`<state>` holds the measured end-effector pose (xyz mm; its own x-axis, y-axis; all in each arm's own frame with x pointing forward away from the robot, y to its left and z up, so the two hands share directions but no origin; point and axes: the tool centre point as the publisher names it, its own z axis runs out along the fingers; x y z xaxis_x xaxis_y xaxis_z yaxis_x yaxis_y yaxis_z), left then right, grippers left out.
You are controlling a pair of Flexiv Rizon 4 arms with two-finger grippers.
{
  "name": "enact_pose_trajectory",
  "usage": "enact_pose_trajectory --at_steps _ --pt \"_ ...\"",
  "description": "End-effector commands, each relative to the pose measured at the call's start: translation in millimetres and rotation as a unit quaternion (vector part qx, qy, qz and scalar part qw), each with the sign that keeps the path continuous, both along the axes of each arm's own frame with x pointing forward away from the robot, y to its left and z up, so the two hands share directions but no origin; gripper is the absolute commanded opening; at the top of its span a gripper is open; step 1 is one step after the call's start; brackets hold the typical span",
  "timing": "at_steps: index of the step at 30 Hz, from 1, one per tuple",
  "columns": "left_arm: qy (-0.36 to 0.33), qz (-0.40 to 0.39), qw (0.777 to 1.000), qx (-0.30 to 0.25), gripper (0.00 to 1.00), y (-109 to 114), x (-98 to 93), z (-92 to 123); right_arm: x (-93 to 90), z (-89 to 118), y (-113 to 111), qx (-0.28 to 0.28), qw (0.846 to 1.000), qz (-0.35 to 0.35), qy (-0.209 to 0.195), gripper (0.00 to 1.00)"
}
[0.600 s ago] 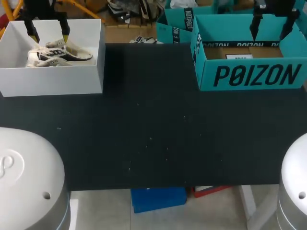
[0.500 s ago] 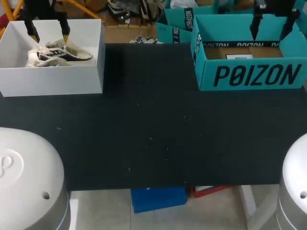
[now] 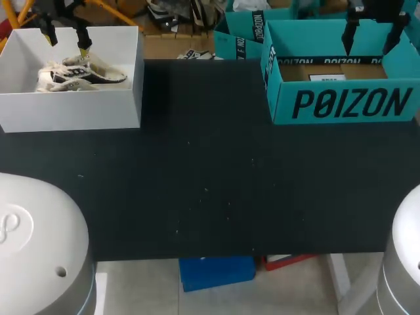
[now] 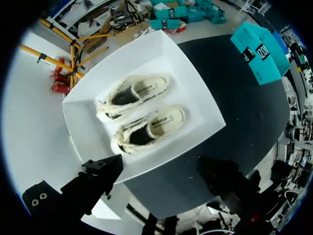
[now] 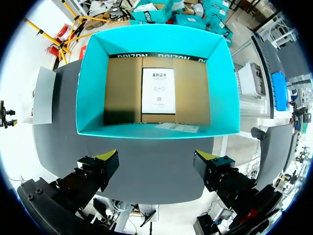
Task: Take the shoe out of the shoebox, open the shoe tongue, remove and reinsert the insole, then place the shoe into the shoebox
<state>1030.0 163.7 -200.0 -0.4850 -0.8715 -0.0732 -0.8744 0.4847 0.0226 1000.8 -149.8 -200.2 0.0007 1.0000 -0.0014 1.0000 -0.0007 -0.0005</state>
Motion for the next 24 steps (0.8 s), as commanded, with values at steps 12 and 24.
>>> enact_pose_trajectory --at_steps 12,24 --pt "-0.071 -0.616 0.783 0.048 1.0 -1.9 -2.3 6.3 -0.1 0.1 -0.1 0.0 1.0 0.0 0.0 1.0" --pt "-0.11 -0.636 0.763 0.043 1.0 -0.9 2.4 -9.6 -0.1 0.1 -0.1 0.0 1.0 0.0 0.0 1.0"
